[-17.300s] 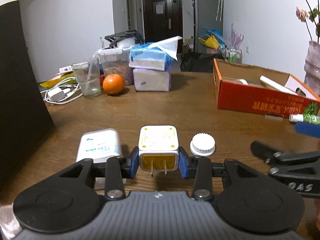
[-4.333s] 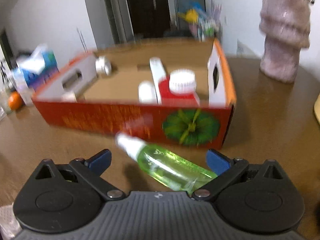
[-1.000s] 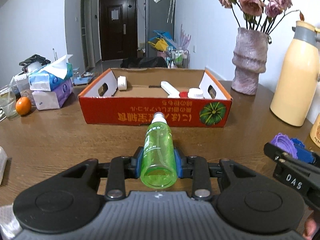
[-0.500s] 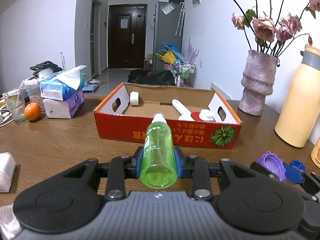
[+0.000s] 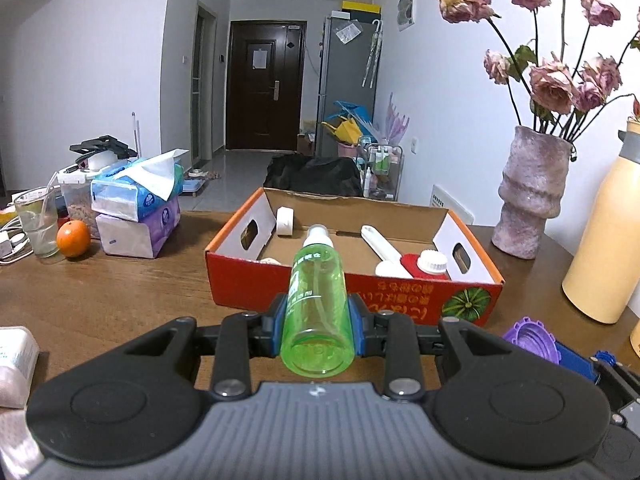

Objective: Organize rigid objects
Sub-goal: 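Carry the green spray bottle and purple cap in both grippers over the box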

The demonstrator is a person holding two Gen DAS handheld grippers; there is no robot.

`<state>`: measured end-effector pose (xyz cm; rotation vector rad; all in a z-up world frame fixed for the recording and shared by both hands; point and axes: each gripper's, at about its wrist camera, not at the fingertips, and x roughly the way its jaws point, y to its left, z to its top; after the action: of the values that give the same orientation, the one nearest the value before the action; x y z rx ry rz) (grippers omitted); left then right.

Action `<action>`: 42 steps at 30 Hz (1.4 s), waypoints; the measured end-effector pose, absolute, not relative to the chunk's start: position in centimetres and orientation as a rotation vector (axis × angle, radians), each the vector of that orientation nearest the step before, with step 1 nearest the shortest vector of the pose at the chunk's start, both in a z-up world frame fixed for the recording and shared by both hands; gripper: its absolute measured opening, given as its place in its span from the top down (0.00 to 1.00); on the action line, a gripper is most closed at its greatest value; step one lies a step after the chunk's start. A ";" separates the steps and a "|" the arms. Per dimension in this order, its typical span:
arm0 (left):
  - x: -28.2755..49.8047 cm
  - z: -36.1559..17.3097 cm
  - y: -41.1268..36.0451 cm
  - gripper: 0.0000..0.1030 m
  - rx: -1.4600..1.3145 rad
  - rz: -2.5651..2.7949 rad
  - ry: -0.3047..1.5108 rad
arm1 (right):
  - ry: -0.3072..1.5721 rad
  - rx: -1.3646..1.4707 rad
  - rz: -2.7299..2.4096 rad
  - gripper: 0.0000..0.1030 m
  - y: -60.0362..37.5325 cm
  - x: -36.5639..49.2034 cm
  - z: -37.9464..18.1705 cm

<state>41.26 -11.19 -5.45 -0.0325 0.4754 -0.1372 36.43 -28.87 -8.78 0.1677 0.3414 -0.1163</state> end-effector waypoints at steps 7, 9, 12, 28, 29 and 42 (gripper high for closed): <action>42.8 -5.2 -10.8 0.69 -0.041 -0.127 0.466 | 0.319 0.185 -0.112 0.49 -28.4 38.1 -8.3; 43.4 -5.2 -10.8 0.69 -0.043 -0.123 0.466 | 0.316 0.184 -0.108 0.49 -28.3 38.6 -8.2; 44.1 -5.2 -10.7 0.69 -0.046 -0.119 0.467 | 0.316 0.178 -0.102 0.49 -28.0 39.2 -8.2; 47.7 -5.1 -10.9 0.69 -0.057 -0.102 0.457 | 0.293 0.175 -0.095 0.49 -27.7 42.8 -7.8; 47.9 -5.1 -11.0 0.69 -0.056 -0.102 0.456 | 0.292 0.174 -0.094 0.49 -27.7 43.1 -7.8; 50.5 -5.1 -11.2 0.69 -0.057 -0.094 0.453 | 0.282 0.161 -0.085 0.49 -27.4 46.7 -7.7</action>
<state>50.54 -11.18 -5.09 -0.0572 0.4528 -0.0937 46.66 -27.44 -7.67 0.1614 0.2825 -0.0853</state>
